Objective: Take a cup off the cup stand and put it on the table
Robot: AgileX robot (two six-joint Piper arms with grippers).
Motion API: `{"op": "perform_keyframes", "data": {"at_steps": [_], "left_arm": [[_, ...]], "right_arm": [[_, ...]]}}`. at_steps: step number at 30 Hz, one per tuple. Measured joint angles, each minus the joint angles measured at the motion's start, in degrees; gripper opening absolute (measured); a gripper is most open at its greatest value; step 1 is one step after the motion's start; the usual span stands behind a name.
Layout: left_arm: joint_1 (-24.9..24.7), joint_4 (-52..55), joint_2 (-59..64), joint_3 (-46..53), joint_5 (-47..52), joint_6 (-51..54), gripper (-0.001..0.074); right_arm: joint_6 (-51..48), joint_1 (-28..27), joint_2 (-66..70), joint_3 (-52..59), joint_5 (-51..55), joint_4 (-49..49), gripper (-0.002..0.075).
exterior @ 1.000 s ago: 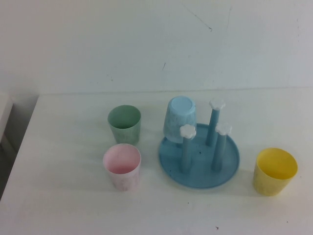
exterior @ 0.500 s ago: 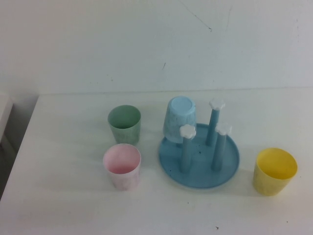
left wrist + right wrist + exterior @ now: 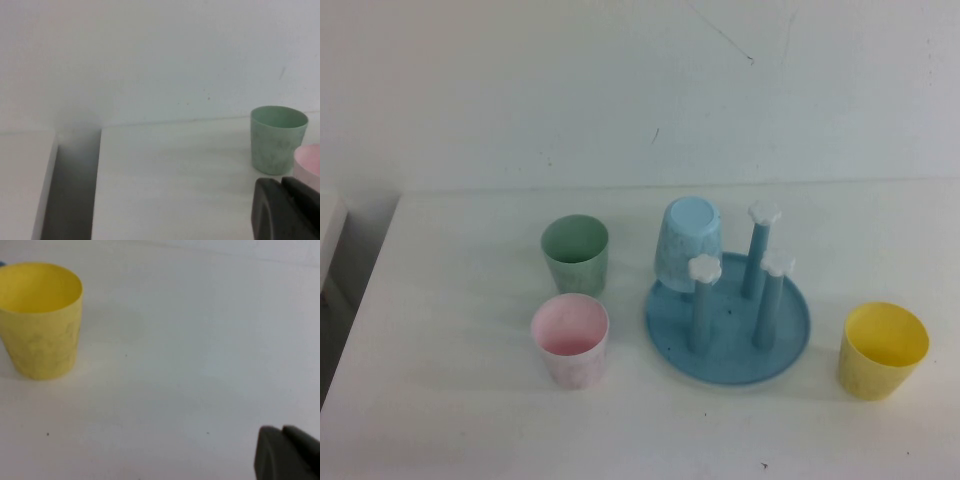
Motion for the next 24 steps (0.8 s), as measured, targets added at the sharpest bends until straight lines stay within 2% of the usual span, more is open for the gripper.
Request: {"op": "perform_keyframes", "data": {"at_steps": [7, 11, 24], "left_arm": [[6.5, -2.7, 0.0, 0.0, 5.0, -1.1, -0.0001], [6.5, -5.8, 0.0, 0.0, 12.0, 0.4, -0.0001], [6.5, -7.8, -0.1, -0.2, 13.3, 1.8, -0.0001]], "right_arm": [[3.0, 0.0, 0.0, 0.8, -3.7, 0.0, -0.0003], [3.5, 0.0, 0.0, 0.8, -3.9, 0.0, -0.0003], [4.9, -2.1, 0.0, 0.8, -4.1, -1.5, -0.0003]]}}
